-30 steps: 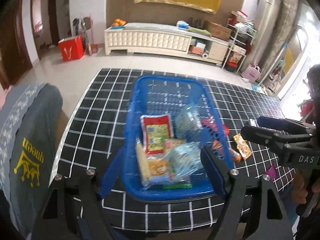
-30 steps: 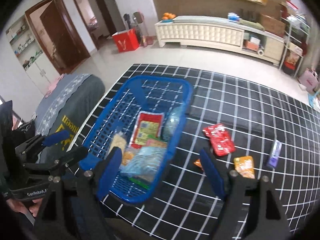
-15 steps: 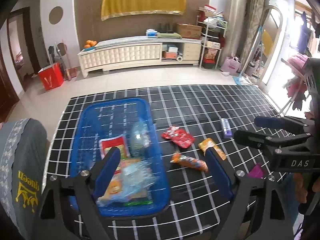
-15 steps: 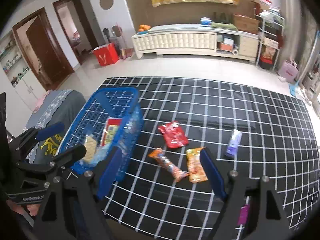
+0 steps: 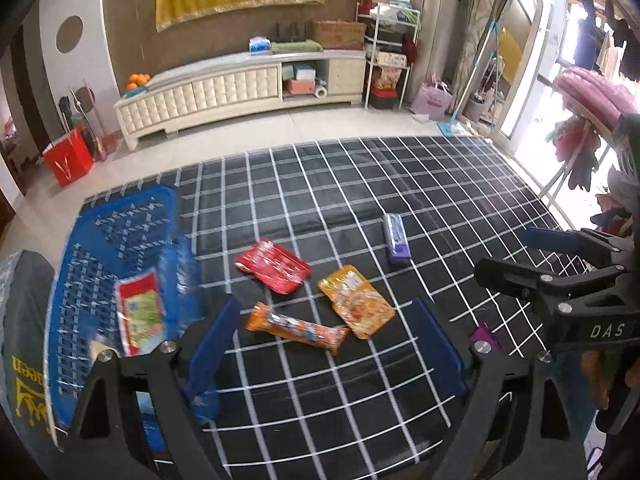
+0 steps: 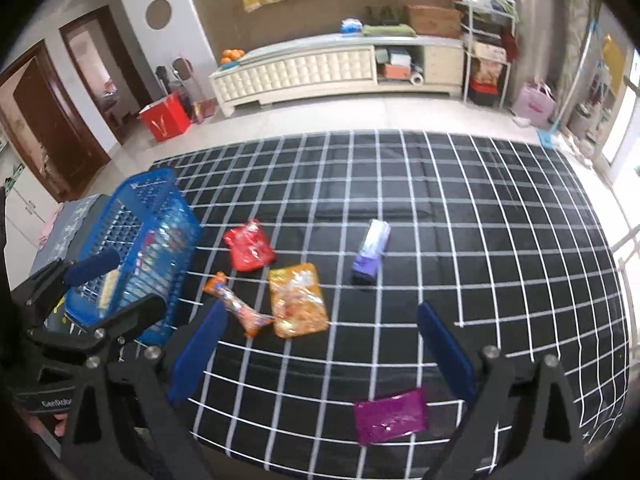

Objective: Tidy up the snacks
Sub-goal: 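Move both tools back over the remaining snacks on the mat, then grasp the orange-yellow pickle pouch with the right tool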

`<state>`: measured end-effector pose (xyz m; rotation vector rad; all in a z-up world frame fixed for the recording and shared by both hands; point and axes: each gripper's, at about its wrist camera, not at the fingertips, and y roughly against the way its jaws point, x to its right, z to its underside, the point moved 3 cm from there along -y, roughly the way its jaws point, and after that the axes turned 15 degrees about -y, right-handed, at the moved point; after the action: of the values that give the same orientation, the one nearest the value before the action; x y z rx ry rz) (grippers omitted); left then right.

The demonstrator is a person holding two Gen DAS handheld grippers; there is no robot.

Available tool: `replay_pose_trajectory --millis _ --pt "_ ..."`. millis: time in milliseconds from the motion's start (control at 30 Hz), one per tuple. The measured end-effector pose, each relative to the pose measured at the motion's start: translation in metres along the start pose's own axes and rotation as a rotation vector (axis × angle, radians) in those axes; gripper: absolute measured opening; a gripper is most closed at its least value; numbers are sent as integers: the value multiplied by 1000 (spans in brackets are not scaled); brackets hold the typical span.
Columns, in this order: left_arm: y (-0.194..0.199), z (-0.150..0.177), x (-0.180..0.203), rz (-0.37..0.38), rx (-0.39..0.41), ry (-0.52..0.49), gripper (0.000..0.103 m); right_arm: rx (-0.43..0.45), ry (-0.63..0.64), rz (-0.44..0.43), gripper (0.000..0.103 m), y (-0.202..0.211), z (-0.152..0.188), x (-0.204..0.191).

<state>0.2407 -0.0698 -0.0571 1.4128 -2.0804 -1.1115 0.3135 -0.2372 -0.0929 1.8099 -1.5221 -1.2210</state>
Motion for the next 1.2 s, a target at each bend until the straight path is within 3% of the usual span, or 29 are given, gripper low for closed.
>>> replay_pose_trajectory --millis 133,333,533,933,1100,1200 --pt "-18 5 15 13 -27 3 86 -31 -18 16 98 -12 5 21" --pt "-37 24 16 -53 -60 43 86 -73 -32 -2 98 -36 11 35" --pt "-54 50 18 -131 -91 98 86 -129 23 -33 98 -68 8 19" --pt "-77 68 7 -127 -158 145 86 -310 173 22 98 -155 14 -28" --pt "-82 73 6 -117 -166 154 86 -340 193 51 97 -174 18 -30" --pt "-83 77 6 -114 -169 158 86 -314 224 67 95 -177 20 -32"
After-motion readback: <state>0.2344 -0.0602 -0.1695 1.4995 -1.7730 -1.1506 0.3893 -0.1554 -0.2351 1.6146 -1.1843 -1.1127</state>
